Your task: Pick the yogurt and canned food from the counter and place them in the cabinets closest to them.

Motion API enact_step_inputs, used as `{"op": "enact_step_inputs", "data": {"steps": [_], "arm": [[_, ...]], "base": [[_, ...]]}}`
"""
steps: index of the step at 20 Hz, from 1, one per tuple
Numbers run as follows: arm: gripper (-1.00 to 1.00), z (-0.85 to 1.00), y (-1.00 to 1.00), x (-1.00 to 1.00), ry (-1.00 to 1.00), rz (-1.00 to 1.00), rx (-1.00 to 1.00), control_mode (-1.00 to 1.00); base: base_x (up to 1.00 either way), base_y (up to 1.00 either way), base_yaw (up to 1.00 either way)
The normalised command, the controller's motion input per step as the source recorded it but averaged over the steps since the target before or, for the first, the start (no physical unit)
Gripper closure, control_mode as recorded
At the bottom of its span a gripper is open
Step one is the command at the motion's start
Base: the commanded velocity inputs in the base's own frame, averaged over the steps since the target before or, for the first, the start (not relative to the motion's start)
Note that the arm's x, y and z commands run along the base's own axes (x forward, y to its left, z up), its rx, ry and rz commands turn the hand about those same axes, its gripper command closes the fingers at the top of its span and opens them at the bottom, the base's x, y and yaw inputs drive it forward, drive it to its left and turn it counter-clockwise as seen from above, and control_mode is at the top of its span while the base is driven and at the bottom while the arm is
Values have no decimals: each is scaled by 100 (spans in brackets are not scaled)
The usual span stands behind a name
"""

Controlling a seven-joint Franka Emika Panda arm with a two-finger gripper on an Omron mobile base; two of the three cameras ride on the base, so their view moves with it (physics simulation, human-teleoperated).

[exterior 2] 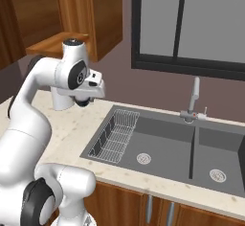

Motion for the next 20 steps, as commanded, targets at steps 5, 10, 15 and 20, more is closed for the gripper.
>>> {"op": "enact_step_inputs", "data": {"steps": [5,10,15,20], "arm": [[100,46,38,0,-6,-1,-5,-100],[100,46,45,0,-8,-2,-6,-100],[100,46,38,0,-11,-2,-6,-100],[100,50,30,0,-10,-3,-4,-100]], "base": [[0,0,0],[0,0,0],[0,0,0],[0,0,0]]}}
